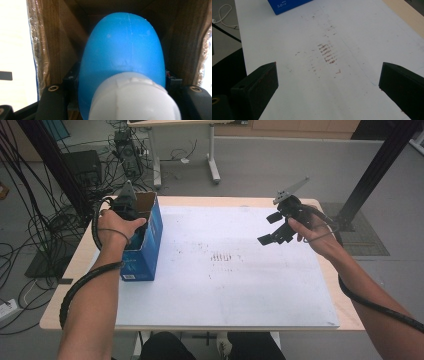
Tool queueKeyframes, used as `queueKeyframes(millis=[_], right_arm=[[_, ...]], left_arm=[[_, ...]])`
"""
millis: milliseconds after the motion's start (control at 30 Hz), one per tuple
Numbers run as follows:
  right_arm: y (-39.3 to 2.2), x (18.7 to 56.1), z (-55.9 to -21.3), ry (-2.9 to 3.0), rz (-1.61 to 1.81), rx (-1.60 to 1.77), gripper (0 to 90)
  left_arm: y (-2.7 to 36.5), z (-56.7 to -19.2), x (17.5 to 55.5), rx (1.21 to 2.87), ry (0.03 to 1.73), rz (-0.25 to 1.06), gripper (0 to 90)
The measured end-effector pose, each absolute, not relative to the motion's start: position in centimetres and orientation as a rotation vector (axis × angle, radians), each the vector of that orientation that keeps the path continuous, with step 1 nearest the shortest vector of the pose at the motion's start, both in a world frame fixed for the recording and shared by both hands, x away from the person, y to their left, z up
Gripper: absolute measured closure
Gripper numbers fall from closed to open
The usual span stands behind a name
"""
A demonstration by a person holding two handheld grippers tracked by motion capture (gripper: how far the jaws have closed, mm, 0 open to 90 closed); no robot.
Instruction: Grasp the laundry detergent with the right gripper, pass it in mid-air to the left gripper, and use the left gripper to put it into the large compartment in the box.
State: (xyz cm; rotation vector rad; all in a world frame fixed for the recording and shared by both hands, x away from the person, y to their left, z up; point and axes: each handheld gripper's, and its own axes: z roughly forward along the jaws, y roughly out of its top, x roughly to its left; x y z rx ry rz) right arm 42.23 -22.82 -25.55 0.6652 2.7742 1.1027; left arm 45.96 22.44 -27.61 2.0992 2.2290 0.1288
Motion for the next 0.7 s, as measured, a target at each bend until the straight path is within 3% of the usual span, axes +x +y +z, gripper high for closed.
queueKeyframes(millis=[700], right_arm=[[-23.06, 42.09, -25.46, 2.764, 1.106, 0.672, 1.9]], left_arm=[[22.47, -27.62, 46.02, 2.1, 2.231, 0.125, 36.8]])
